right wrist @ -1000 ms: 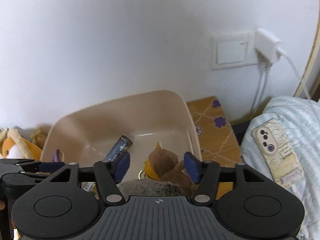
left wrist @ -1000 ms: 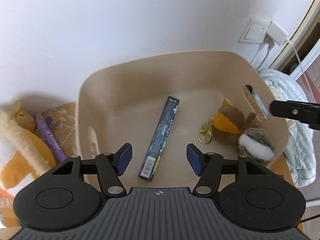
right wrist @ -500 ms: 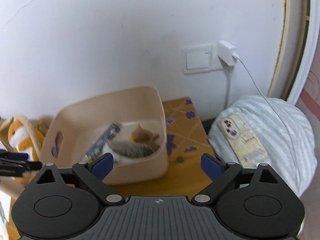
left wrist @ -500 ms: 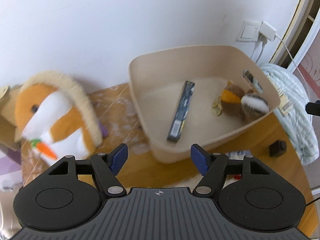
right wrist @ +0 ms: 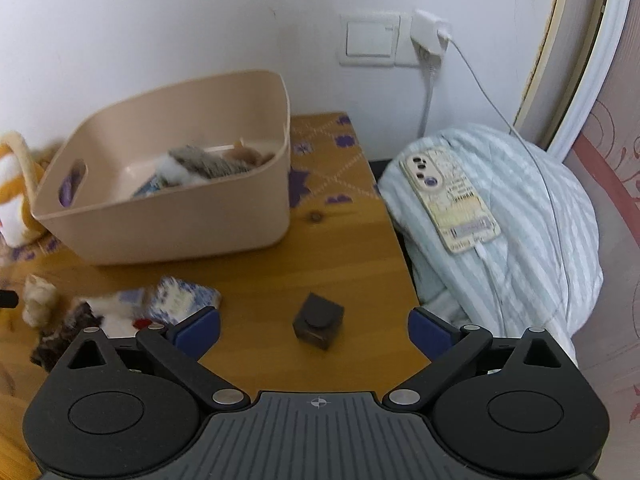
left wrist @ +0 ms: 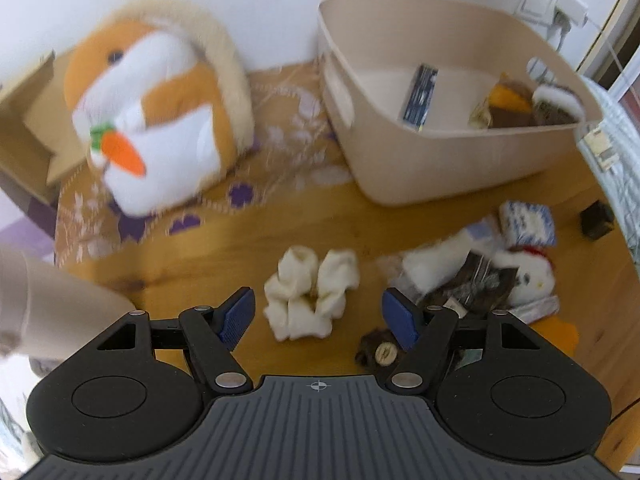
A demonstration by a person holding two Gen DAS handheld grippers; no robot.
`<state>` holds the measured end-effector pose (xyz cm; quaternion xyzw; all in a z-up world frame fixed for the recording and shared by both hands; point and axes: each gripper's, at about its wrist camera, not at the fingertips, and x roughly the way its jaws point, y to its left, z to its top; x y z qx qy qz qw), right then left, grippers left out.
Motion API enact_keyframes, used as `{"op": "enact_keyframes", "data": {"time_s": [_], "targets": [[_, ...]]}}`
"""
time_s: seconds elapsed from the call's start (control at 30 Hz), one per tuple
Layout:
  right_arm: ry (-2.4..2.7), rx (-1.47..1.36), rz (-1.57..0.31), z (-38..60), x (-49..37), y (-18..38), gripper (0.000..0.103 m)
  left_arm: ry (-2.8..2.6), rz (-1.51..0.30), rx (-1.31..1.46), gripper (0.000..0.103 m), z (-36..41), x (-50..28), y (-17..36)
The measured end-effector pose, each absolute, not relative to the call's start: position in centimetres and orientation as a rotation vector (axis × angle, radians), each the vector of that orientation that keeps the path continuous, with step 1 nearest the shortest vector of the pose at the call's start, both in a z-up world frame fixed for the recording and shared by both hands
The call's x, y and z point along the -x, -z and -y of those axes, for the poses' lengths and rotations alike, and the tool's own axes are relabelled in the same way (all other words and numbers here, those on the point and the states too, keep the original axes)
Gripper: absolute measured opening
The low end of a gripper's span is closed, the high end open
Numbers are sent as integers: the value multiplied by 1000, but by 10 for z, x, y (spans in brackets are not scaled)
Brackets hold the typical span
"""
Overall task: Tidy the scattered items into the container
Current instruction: 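Move left tool to cream scrunchie while right tool approaches black cube, then grasp cream scrunchie with left tool while right tool grasps black cube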
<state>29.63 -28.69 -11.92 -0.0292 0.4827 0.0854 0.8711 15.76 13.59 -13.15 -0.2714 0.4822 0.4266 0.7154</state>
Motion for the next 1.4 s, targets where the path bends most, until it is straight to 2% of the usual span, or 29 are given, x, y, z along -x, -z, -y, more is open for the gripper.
{"op": "enact_keyframes", "data": {"time_s": [0.77,0.9,1.1,1.27,1.33,1.37,1.4], "targets": [[-81,33,-1146,284,-339,187,102,-1012,-1158,766,72,-164,-158,192],[-54,3,-1174,285,-348,195,102,-1031,-1158,743,75,-168,-165,194],[-16,-44,-1226,289,-355,207,91,-1032,-1153,727,74,-170,-171,194],[0,-53,-1238,290,-353,213,84,-1010,-1137,695,61,-164,-173,192],[-1,-40,-1237,289,-353,213,81,-999,-1138,682,51,-162,-175,191],[-5,-30,-1235,288,-352,212,74,-996,-1137,678,47,-162,-175,191],[-6,-18,-1231,287,-352,212,72,-994,-1135,674,37,-161,-176,190]]}}
